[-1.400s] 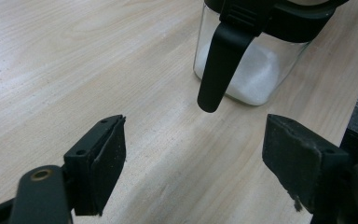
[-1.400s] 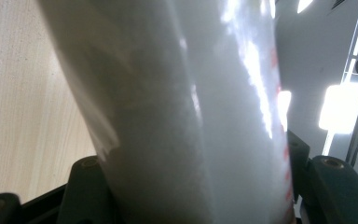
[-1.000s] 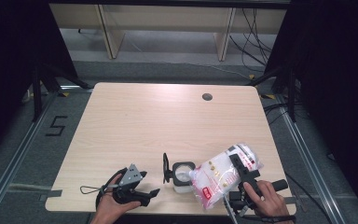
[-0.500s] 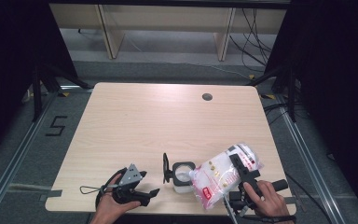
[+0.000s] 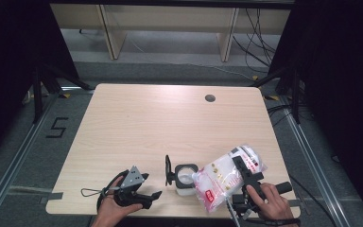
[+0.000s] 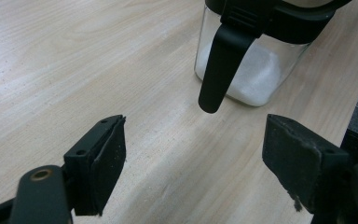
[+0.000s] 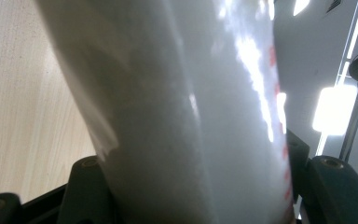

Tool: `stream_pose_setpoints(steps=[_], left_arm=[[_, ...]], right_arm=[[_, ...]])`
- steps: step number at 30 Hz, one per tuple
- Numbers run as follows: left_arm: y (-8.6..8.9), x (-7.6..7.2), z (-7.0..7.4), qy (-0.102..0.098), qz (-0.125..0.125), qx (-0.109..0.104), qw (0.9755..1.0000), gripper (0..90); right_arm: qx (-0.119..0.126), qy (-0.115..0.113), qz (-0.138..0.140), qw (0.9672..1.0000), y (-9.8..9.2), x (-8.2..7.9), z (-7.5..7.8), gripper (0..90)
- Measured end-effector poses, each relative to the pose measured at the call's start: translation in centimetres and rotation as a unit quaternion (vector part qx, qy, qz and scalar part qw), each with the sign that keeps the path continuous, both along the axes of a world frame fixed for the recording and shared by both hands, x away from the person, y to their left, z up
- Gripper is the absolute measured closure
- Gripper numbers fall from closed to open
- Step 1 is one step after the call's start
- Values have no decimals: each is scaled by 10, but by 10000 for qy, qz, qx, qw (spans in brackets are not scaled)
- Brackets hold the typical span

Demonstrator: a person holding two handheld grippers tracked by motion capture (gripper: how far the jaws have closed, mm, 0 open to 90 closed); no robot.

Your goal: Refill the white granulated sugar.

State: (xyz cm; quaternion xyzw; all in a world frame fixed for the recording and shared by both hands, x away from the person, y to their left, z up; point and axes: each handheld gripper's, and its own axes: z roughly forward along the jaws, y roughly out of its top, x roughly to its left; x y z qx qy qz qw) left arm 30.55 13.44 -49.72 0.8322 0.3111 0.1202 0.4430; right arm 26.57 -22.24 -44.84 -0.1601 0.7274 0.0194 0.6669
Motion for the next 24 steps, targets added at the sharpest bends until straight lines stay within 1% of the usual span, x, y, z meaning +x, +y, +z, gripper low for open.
stream_pose_setpoints(steps=[2,3,5,6,9,10,11,12,13,15,16,18,19,21,22,23,24], left_arm=[[0,0,0,4,23,-31,10000,211],[0,0,0,16,24,-50,10000,211],[0,0,0,19,17,-51,10000,211],[0,-1,0,11,25,-41,10000,211],[0,0,0,-2,14,-1,10000,211],[-1,0,0,-6,17,-54,10000,212],[0,0,0,-4,9,8,10000,211],[0,0,0,-11,18,3,10000,211],[0,0,0,-10,14,6,10000,212],[0,0,0,-12,2,-2,10000,212],[-1,0,0,0,19,-41,10000,211],[-1,0,0,-8,17,-48,10000,211],[0,0,0,-12,21,6,10000,211],[0,0,0,-14,16,5,10000,211],[0,-1,0,-4,22,-23,10000,212],[0,0,0,-19,14,5,10000,211],[0,0,0,-19,14,5,10000,212]], right_arm=[[8,3,9,10000,0,0,0,421],[-56,-12,27,10000,0,0,1,421],[-71,-20,37,10000,0,1,1,421],[55,14,-25,10000,0,0,-1,420],[-296,-155,145,9993,0,1,5,421],[-298,-157,144,9993,0,1,5,421],[-66,-44,15,10000,-1,0,1,421],[-66,-44,15,10000,-1,0,1,421],[-173,-117,75,9998,0,0,3,421],[-196,-131,84,9997,0,0,3,421],[-208,-137,92,9996,0,0,3,421],[40,-55,-20,10000,0,-1,-1,421],[139,-36,-87,9999,-1,-1,-2,421],[44,-88,-12,10000,0,-1,0,421],[-125,-144,61,9998,1,0,2,421],[-44,-116,32,9999,0,0,1,421],[-44,-116,32,9999,0,0,1,421]])
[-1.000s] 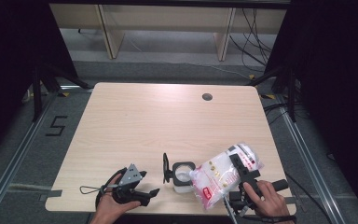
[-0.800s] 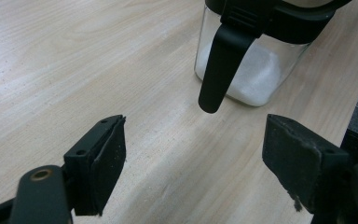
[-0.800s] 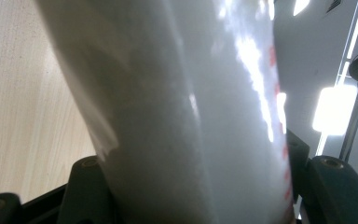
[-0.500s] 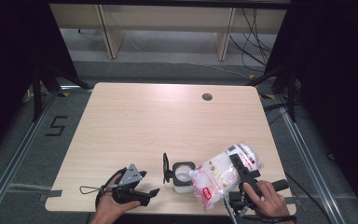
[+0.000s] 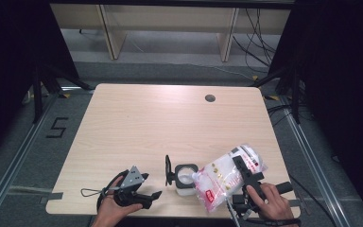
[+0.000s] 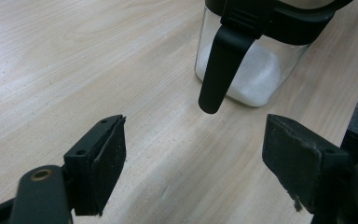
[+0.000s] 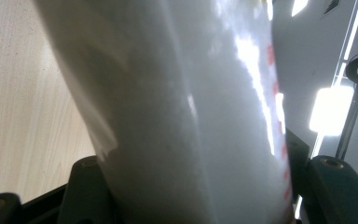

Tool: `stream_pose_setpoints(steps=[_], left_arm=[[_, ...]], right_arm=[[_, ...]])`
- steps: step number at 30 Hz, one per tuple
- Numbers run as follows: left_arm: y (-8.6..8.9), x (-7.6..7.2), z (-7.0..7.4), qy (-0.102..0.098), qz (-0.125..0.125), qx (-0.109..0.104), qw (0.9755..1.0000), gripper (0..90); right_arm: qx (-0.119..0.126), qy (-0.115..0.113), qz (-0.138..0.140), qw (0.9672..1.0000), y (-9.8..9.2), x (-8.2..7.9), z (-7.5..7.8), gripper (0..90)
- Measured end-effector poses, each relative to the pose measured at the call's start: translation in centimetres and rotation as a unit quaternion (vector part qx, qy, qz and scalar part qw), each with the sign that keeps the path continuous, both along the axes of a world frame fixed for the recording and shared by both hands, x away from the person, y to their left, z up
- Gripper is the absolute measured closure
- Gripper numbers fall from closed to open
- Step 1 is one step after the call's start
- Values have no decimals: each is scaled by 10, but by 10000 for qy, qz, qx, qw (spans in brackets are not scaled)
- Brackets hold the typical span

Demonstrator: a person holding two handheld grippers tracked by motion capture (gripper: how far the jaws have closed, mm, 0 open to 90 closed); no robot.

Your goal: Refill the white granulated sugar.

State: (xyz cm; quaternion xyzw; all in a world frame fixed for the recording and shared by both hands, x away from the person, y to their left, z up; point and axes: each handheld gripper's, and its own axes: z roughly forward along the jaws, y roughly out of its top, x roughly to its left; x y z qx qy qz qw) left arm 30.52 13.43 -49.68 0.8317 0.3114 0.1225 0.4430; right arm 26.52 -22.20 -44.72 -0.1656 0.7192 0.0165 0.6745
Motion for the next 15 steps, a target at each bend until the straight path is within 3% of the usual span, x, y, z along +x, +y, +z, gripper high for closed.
stream_pose_setpoints(steps=[4,7,11,12,14,15], left_arm=[[-1,0,0,-5,25,-52,10000,212],[-1,0,-1,13,40,-124,9999,211],[-1,0,0,5,15,-66,10000,212],[-1,0,0,7,17,-68,10000,212],[-1,0,0,-7,33,-46,10000,211],[-1,0,0,-3,29,-43,10000,212]], right_arm=[[163,86,-108,9998,-1,-1,-3,421],[165,86,-102,9998,-1,-1,-3,421],[-26,45,-48,10000,0,-1,1,421],[145,76,-115,9998,-1,-1,-2,421],[-103,9,14,9999,-1,0,2,421],[30,64,-64,10000,-2,0,-1,421]])
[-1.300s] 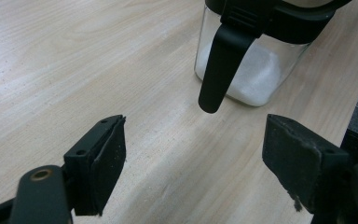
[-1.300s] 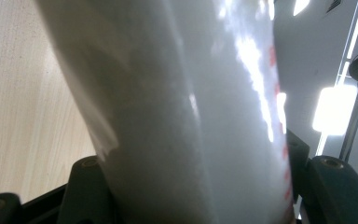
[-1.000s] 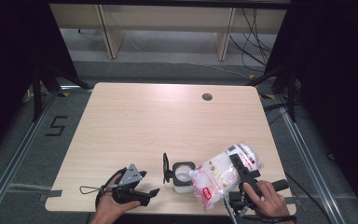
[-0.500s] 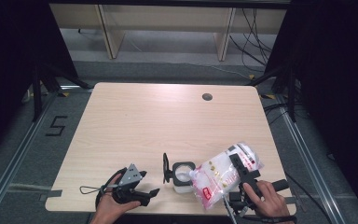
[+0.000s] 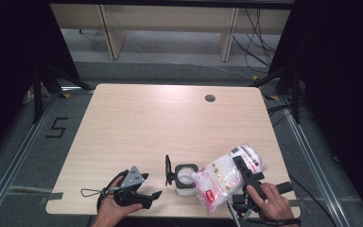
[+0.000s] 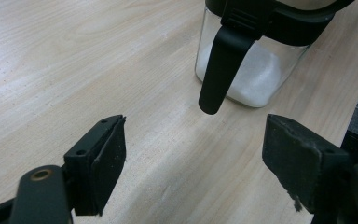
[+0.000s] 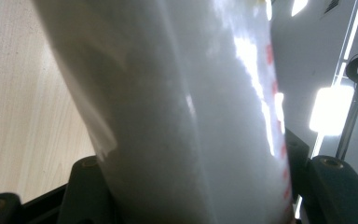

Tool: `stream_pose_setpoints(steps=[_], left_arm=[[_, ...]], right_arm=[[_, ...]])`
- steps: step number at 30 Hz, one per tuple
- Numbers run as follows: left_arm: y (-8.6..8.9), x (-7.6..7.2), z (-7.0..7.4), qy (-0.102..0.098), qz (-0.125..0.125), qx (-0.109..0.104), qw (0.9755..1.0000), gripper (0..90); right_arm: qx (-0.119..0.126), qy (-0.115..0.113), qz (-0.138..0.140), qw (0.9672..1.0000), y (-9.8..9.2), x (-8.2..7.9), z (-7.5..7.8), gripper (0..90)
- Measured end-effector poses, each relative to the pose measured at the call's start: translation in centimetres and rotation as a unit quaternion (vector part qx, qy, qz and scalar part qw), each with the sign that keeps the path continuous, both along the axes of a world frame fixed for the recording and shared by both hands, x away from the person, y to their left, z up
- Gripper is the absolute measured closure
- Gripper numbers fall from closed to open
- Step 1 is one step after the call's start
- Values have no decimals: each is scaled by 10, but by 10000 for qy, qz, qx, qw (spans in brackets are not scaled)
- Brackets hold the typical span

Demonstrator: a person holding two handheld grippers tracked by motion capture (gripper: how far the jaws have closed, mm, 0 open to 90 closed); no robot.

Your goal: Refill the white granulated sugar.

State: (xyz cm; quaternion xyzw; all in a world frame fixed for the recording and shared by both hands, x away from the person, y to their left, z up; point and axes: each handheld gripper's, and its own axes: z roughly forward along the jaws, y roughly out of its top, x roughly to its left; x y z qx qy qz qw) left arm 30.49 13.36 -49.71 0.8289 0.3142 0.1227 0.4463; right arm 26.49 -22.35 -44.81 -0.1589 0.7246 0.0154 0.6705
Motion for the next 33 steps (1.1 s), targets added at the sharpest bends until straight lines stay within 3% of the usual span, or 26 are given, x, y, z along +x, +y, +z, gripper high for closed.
stream_pose_setpoints(steps=[5,6,8,12,13,14,17,18,20,23,25,26,27,29,31,32,33], left_arm=[[0,0,0,5,-12,-24,10000,212],[-1,0,-1,16,15,-86,10000,212],[0,0,0,32,21,-40,10000,212],[-1,-1,-1,56,51,-109,9999,212],[0,-1,0,52,58,12,10000,212],[-2,-1,-1,66,88,-110,9999,212],[0,0,0,-6,-11,30,10000,212],[0,0,0,1,0,-14,10000,212],[-1,0,0,15,14,-85,10000,212],[0,0,0,6,-2,-32,10000,212],[-1,0,0,31,23,-50,10000,212],[0,0,0,46,34,15,10000,212],[-1,-1,0,81,71,-58,9999,212],[-2,-1,-1,91,79,-137,9998,212],[0,0,0,70,59,-14,10000,212],[-2,-1,-1,93,79,-145,9998,212],[-1,-1,-1,84,74,-112,9999,212]], right_arm=[[84,33,-81,9999,0,-1,-2,422],[-68,-6,0,10000,0,0,0,421],[49,-35,24,10000,1,0,-1,422],[-44,-44,54,10000,0,0,-1,422],[-62,-45,62,10000,0,0,0,422],[-77,-51,70,9999,0,0,0,422],[-173,-107,123,9997,1,0,2,423],[-58,-49,68,9999,0,0,0,424],[-56,-8,31,10000,1,0,0,424],[41,27,0,10000,1,0,-1,424],[21,21,10,10000,0,0,0,425],[-191,0,-16,9998,1,-1,3,425],[-245,-19,51,9997,1,0,4,425],[-177,-85,142,9997,0,1,3,425],[-87,-50,131,9999,-1,2,2,426],[-63,-8,75,10000,-1,1,2,426],[-38,-6,72,10000,-1,1,2,427]])
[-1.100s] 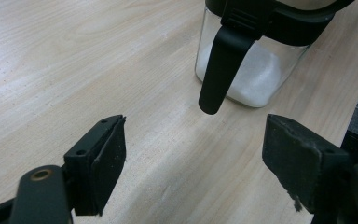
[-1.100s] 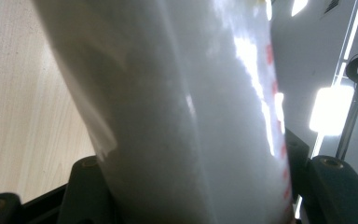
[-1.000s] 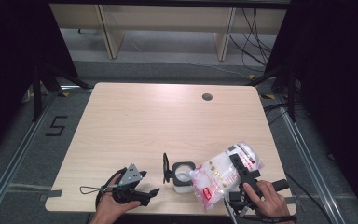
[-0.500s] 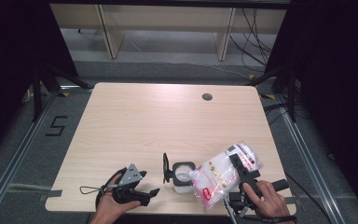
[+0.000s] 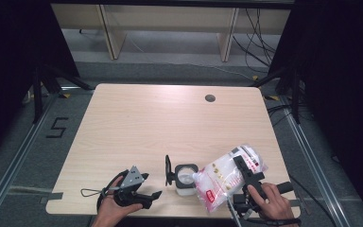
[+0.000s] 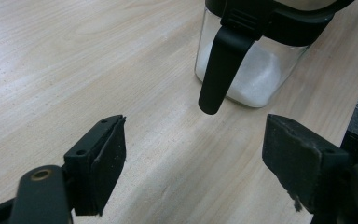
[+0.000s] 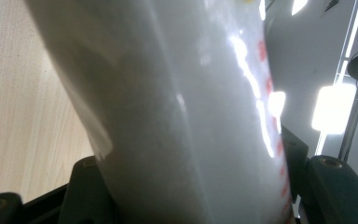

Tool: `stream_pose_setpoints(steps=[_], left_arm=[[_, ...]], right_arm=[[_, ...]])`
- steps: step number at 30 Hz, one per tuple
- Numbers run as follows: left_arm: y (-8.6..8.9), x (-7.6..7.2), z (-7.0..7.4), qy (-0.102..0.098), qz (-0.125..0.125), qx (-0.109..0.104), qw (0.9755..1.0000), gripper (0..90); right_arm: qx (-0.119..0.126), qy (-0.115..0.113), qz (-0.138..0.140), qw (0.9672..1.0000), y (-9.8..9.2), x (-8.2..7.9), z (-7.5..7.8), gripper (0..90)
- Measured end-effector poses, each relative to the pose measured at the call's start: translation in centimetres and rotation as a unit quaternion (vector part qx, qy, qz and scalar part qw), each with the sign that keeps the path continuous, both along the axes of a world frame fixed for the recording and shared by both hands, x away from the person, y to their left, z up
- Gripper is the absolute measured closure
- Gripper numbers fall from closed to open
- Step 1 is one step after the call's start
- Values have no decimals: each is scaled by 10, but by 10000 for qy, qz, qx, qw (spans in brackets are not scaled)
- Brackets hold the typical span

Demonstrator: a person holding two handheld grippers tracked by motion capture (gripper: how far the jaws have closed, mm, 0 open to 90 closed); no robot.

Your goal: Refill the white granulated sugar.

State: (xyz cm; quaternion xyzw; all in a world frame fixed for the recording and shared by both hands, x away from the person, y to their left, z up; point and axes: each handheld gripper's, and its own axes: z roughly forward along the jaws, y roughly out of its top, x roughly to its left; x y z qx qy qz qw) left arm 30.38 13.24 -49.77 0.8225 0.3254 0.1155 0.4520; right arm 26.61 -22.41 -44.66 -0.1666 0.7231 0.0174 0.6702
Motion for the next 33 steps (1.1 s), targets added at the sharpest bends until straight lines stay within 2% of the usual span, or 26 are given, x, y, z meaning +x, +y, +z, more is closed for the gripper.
stream_pose_setpoints(steps=[3,4,5,6,9,14,16,17,26,27,28,30,32,33], left_arm=[[0,0,0,-8,-2,11,10000,212],[0,1,0,-86,-70,-27,9999,212],[1,1,0,-45,-37,95,9999,212],[1,1,0,-20,-23,99,9999,212],[0,0,0,8,9,-34,10000,212],[0,1,0,-58,-30,11,10000,212],[0,1,-1,-52,-35,-47,10000,212],[0,1,0,-67,-57,18,10000,212],[0,1,1,-50,-52,27,10000,212],[0,0,0,-51,-34,5,10000,212],[0,0,0,-27,-20,-8,10000,213],[-1,0,0,14,2,-46,10000,213],[-1,0,-1,-9,-5,-70,10000,213],[0,0,0,17,3,-37,10000,214]], right_arm=[[-7,-8,-12,10000,0,0,1,427],[-12,-11,-9,10000,0,0,1,427],[-14,-11,-12,10000,0,0,1,427],[-11,-12,-14,10000,0,0,1,427],[-5,-11,-12,10000,0,0,1,427],[1,-22,-5,10000,0,0,1,428],[29,15,-31,10000,0,-1,1,428],[41,14,-25,10000,0,-1,1,429],[116,-7,-21,9999,-1,-1,1,430],[68,54,-123,9999,0,-2,2,430],[115,6,-14,9999,-1,-1,2,430],[193,-11,25,9998,-1,0,2,431],[169,-80,102,9998,-1,0,3,431],[302,28,1,9995,-2,0,0,431]])
